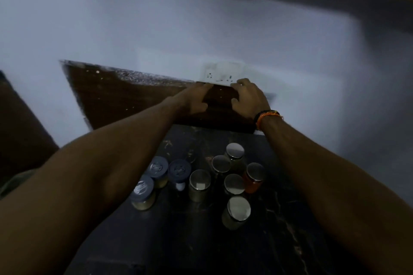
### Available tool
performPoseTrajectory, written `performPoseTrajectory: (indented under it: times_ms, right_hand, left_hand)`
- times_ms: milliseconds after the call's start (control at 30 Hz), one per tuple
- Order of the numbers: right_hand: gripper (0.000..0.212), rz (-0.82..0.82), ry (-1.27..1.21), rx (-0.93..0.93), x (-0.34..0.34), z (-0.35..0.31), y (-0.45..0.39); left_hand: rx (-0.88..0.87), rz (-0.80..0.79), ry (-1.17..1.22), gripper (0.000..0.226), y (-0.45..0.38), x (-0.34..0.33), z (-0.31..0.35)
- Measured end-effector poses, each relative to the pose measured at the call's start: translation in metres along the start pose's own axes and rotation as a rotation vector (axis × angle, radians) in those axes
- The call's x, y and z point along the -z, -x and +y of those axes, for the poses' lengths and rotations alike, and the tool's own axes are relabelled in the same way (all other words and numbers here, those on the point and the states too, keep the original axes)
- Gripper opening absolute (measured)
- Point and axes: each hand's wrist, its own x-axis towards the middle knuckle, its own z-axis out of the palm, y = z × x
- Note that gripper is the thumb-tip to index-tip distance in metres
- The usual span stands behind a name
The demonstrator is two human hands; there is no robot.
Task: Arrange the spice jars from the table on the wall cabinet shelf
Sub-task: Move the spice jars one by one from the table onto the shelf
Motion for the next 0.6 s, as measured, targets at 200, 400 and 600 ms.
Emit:
performPoseTrajectory:
  times_ms: [200, 400, 600]
  right_hand:
    - [0.057, -0.189, -0.067, 0.089, -0.079, -0.043, 0.017]
    - [0.048, -0.304, -0.16, 0.162, -0.15, -0.082, 0.051]
    - [0.043, -0.392, -0.211, 0.24, -0.197, -0.118, 0.087]
  left_hand:
    - [0.145, -0.087, 0.035, 0.079, 0.05, -0.043, -0.05]
    - [0.301, -0.152, 0.103, 0.073, 0.107, -0.093, -0.092]
    - [0.455, -0.246, 0.097, 0.08, 0.167, -0.139, -0.123]
